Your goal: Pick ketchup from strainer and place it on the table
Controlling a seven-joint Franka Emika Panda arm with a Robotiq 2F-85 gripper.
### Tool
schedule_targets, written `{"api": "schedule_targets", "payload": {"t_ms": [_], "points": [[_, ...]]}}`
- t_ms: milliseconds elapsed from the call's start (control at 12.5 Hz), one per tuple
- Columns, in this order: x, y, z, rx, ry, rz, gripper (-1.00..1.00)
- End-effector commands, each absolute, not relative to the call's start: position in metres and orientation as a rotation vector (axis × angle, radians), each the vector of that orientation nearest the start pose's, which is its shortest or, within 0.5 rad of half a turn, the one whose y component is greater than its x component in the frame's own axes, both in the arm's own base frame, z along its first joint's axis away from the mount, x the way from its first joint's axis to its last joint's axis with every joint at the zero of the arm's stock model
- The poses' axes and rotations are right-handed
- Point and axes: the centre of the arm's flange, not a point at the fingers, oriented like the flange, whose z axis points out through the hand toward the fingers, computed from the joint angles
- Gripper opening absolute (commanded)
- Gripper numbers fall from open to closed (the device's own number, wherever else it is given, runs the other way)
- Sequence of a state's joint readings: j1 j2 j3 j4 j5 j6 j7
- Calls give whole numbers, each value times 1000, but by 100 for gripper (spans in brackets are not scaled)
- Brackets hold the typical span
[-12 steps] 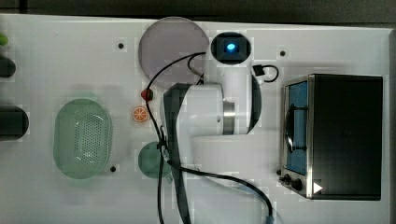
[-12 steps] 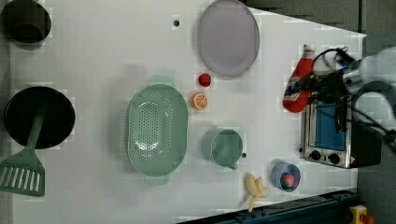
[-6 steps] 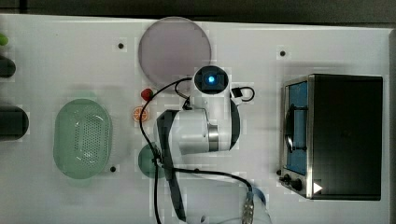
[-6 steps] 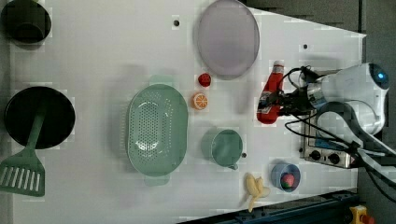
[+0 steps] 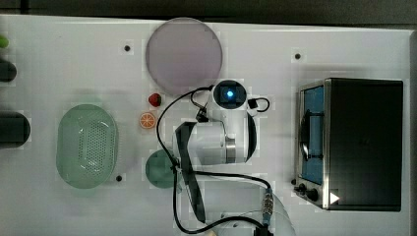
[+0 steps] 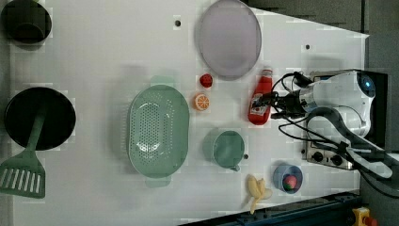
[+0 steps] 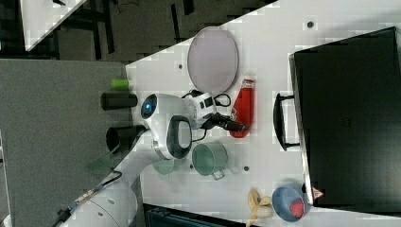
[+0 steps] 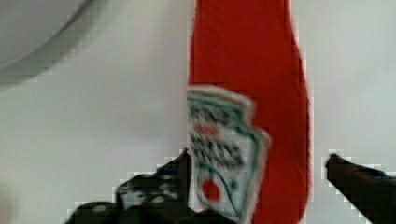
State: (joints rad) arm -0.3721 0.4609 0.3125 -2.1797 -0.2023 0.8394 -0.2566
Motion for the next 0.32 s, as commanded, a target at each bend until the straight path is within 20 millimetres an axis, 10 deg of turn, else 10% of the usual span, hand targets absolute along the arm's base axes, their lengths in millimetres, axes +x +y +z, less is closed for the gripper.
{"api": "schedule_targets", "payload": {"t_ms": [80, 320], "points": [[561, -39, 232, -3097, 663, 115, 100], [584, -36, 330, -3116, 717, -18, 100]]}}
